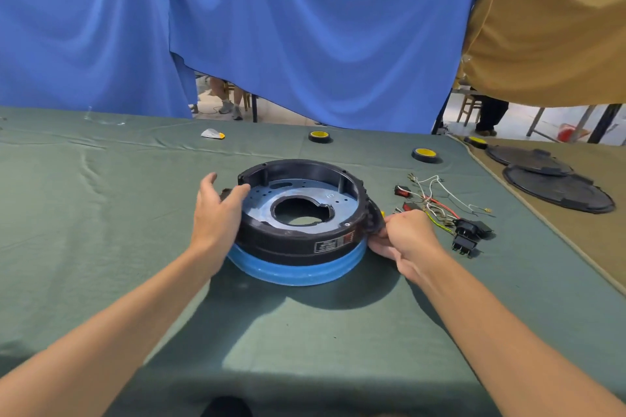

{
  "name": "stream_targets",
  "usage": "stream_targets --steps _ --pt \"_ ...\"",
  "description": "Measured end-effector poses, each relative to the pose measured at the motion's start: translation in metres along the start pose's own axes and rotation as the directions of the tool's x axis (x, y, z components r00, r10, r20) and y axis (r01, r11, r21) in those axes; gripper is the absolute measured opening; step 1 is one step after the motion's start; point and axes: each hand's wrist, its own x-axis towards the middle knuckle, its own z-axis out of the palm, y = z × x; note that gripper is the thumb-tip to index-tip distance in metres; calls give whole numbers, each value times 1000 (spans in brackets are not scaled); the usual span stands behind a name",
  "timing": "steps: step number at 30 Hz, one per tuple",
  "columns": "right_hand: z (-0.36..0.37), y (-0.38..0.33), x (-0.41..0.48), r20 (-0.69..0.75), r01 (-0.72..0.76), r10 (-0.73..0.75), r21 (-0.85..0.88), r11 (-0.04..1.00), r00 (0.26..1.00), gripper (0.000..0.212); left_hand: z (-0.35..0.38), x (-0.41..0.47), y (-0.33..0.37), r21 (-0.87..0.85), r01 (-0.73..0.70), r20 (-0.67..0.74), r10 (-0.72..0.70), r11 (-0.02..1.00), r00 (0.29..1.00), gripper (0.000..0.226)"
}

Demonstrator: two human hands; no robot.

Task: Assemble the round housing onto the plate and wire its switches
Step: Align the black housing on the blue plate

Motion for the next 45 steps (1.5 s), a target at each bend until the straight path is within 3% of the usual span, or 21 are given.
stream_targets --steps 3,5,6,8,9,10,11,17,23,28,31,33,38,42,45 --pt "-1 -2 -10 46 -25 23 42 999 999 24 -6 4 7 134 -185 -63 195 974 979 53" --pt "0 -6 -17 60 -47 42 78 996 997 23 -1 -15 23 250 -469 -63 497 847 865 44" --pt "0 -7 -21 66 -68 60 112 991 996 24 4 -30 32 298 -605 27 628 738 778 43" --pt "1 -9 -28 77 -112 101 154 982 992 27 15 -57 43 389 -820 309 779 420 546 47" --pt "1 -10 -31 75 -126 116 151 981 990 28 22 -67 43 412 -878 444 788 243 426 50" --pt "-1 -10 -33 67 -137 129 138 981 989 29 26 -74 40 422 -900 546 760 113 351 51" --pt "-3 -11 -36 62 -150 143 127 981 988 30 29 -78 36 432 -900 604 726 49 330 50" --pt "-6 -9 -55 96 -222 207 189 957 974 32 31 -76 9 483 -875 546 766 45 341 29" --pt "1 -9 -64 36 -218 216 248 944 976 30 32 -75 8 493 -866 537 755 82 377 41" --pt "8 -9 -63 -13 -209 219 248 946 976 32 35 -74 18 531 -840 640 595 115 486 56" --pt "9 -9 -63 -28 -220 236 268 938 971 30 38 -71 21 539 -802 612 534 258 583 53" --pt "9 -10 -63 -45 -235 258 291 927 965 28 38 -70 23 534 -788 605 512 307 609 53" --pt "13 -9 -65 -65 -267 309 357 895 949 27 39 -65 23 546 -803 640 500 238 583 54" --pt "21 -17 -70 -60 -238 271 327 915 961 29 36 -58 25 512 -854 723 488 98 489 60" --pt "22 -20 -75 -55 -224 254 318 921 966 28 27 -45 35 467 -873 793 371 141 484 66"
